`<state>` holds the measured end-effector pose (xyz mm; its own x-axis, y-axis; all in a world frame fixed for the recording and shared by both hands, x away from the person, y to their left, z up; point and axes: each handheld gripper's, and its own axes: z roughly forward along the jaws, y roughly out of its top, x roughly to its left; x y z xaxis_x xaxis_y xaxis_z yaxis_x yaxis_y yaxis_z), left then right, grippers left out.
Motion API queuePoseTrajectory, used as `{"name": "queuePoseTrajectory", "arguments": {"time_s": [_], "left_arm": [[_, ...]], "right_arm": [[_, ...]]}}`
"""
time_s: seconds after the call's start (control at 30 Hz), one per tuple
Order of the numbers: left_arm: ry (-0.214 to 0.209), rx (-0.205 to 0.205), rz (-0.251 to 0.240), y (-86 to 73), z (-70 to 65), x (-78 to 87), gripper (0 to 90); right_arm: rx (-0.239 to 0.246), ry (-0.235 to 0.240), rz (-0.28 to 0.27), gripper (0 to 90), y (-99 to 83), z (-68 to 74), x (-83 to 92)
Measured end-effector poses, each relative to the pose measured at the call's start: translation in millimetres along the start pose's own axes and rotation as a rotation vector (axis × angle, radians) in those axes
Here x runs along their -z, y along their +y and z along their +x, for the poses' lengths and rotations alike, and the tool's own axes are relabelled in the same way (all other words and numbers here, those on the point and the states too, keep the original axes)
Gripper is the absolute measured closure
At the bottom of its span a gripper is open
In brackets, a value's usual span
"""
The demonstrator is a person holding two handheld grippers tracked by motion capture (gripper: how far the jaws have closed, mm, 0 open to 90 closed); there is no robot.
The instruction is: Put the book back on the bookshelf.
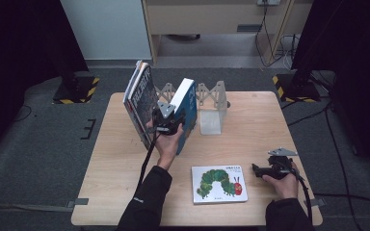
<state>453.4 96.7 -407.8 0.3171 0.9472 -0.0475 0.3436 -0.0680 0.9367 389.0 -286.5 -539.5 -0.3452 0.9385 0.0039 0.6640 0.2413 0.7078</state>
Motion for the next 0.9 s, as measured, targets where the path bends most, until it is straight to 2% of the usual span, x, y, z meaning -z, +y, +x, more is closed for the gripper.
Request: {"name": "queuePoseTrajectory", "arguments": {"time_s": [0.13, 0.63, 0.73, 0.8, 0.9], "left_arm": [[0.019, -0.003, -0.012, 0.0, -1.7, -4.4, 60.3], [0.001, 0.028, -0.014, 9.9, -2.2, -32.7, 59.6], [-0.004, 0.027, -0.010, 10.4, -1.6, -32.9, 59.1], [-0.034, 0.036, -0.014, 9.2, -0.6, -30.2, 57.9], [-0.053, 0.042, -0.019, 8.4, 0.1, -23.0, 54.9]], "right_arm": [[-0.002, 0.000, 0.000, 2.1, 0.0, 0.1, 0.0], [0.003, 0.004, 0.001, 1.6, 0.3, -0.3, -0.5], [0.003, 0.004, 0.001, 1.7, 0.3, -0.3, -0.5], [0.004, 0.005, 0.001, 1.6, 0.2, -0.4, -0.5], [0.004, 0.005, 0.001, 1.7, 0.2, -0.4, -0.4]]}}
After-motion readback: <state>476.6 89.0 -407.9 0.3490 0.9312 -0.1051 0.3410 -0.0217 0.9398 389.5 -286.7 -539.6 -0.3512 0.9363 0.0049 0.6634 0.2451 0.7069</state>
